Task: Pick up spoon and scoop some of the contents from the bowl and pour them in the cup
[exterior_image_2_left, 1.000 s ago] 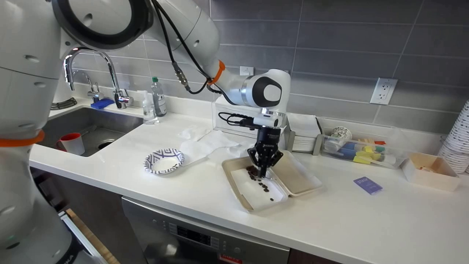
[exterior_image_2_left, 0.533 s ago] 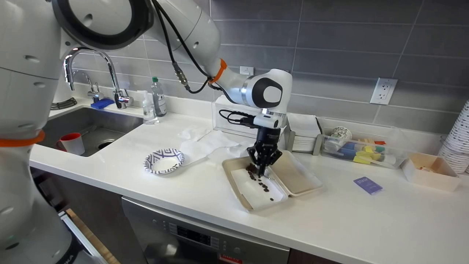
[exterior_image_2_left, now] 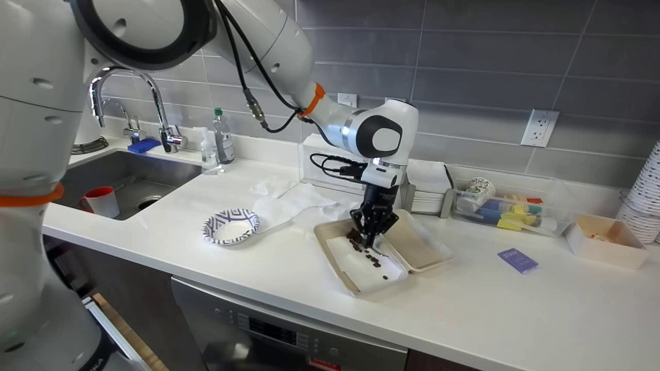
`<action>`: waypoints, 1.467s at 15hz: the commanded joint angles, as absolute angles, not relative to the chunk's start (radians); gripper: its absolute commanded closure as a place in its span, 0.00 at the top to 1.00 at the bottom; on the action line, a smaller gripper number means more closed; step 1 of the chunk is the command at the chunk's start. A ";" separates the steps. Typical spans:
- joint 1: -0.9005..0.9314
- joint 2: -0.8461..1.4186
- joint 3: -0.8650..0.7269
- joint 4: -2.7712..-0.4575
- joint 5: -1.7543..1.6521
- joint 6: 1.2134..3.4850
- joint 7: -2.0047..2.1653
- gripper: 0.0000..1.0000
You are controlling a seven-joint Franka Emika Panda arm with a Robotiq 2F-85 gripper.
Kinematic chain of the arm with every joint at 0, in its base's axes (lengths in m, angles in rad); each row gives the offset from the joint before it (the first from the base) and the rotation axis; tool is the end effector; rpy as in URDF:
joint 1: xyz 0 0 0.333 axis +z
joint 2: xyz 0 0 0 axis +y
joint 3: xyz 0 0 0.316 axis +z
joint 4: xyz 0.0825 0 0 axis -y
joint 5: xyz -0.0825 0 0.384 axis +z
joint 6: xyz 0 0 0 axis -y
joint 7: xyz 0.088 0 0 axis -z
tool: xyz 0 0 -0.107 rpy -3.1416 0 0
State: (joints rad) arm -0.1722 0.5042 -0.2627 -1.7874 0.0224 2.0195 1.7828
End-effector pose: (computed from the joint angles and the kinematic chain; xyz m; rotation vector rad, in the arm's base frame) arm 0.5717 -0.2525 0.2612 1.2920 -2.5857 -0.1893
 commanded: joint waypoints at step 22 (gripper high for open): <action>-0.249 0.315 -0.284 -1.963 0.172 2.131 1.475 0.02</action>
State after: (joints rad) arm -0.2523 0.3642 -0.2798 -1.9134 0.1617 2.1008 1.5000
